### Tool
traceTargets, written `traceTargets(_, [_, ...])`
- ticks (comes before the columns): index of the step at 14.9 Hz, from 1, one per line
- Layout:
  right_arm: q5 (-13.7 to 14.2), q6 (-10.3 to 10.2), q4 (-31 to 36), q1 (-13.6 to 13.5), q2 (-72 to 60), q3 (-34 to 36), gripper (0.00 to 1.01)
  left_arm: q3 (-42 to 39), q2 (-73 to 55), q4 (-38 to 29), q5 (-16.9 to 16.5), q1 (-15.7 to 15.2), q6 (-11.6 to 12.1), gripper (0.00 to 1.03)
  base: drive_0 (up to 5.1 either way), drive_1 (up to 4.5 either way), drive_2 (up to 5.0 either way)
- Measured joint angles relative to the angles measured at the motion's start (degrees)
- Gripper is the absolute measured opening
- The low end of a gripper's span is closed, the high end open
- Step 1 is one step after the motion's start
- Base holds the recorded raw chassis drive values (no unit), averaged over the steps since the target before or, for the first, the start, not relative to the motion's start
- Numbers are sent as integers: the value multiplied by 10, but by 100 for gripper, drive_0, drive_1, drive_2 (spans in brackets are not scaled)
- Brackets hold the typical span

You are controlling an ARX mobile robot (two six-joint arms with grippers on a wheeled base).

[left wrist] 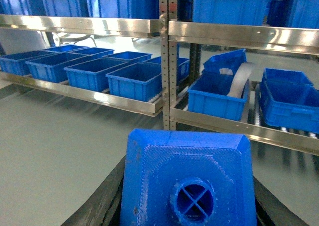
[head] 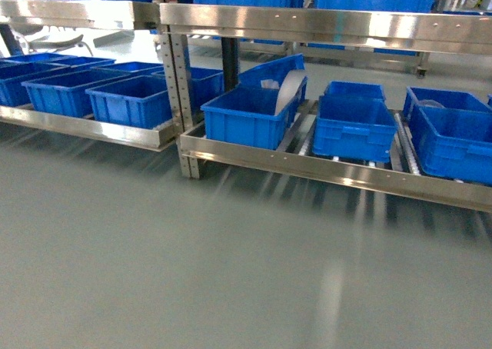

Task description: Sort blue parts and orange caps into right shelf containers

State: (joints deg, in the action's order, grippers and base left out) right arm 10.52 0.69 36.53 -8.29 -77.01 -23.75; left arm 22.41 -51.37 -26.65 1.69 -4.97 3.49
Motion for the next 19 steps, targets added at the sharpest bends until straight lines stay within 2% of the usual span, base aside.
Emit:
traceTargets(10, [0,0,0,0,0,0,45,0,0,0,-1,0,0,44,-168,-168,-168])
traceTargets(19, [2,0,0,0,0,0,45,0,0,0,0,1,0,44,-23,-23,-23])
